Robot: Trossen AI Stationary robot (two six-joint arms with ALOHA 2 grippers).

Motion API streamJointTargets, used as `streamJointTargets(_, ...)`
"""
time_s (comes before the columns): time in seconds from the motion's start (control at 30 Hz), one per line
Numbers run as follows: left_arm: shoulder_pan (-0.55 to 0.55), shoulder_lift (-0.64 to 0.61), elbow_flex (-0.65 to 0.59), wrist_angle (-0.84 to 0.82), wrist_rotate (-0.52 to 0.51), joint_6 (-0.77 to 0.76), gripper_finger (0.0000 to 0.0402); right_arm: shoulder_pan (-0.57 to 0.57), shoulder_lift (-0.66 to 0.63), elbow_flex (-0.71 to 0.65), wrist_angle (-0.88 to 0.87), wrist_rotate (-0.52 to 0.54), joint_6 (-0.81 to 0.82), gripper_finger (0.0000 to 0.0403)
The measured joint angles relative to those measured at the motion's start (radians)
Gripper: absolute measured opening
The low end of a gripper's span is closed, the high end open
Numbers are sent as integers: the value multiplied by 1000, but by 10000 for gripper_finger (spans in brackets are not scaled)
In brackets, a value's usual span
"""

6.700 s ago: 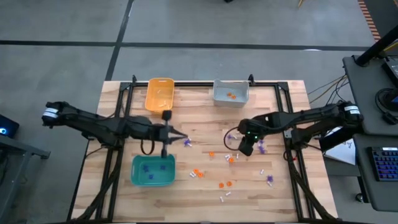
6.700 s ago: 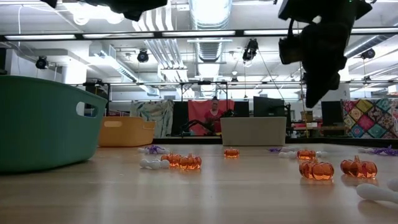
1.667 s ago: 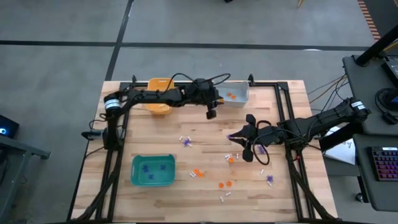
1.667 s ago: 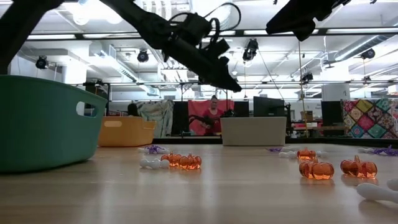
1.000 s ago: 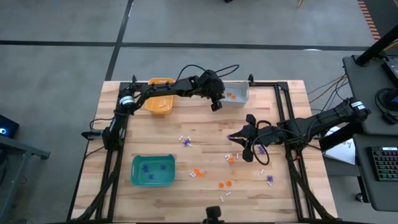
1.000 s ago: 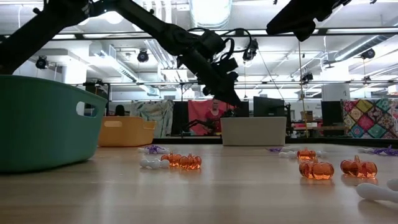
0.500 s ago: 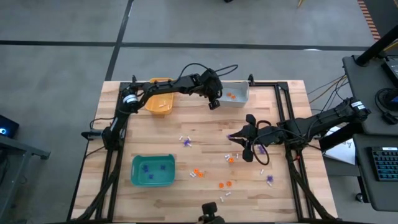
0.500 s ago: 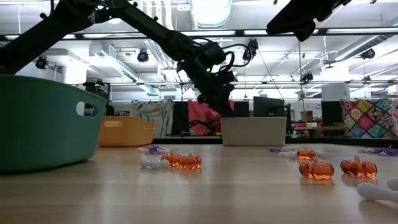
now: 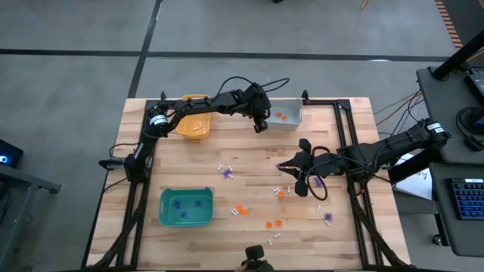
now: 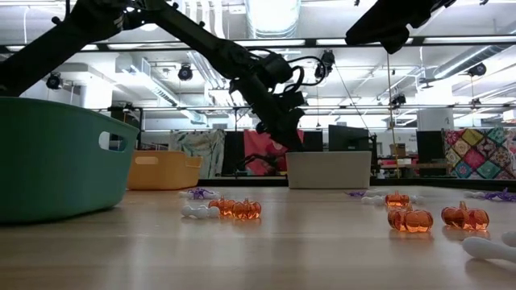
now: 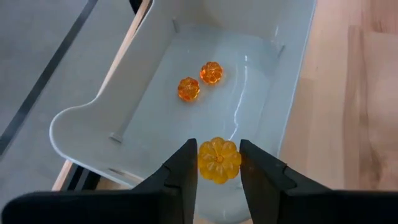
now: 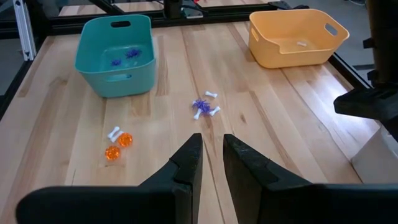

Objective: Sort Halloween decoration
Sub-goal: Put the orange pumpkin toy into the gray bin, then put the white bone toy into the orange bin

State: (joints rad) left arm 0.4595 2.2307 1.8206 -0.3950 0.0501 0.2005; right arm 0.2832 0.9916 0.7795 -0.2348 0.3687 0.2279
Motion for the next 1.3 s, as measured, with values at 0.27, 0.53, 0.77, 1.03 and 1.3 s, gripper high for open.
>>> streamJointTargets(0.27,0,0,0,-1,-42,0,122,0,0,0,0,0,0,57)
streamJointTargets(0.53,0,0,0,-2,-41,0,118,0,0,0,0,0,0,57)
streamJointTargets(0.77,-1,-17,0,-5,-38,-8,118,0,0,0,0,0,0,57)
streamJointTargets(1.03,-7,-62,0,-11,-6,-8,118,0,0,0,1,0,1,57)
streamJointTargets(1.3,-9,-130,0,-66,84,-9,118,0,0,0,1,1,48,57)
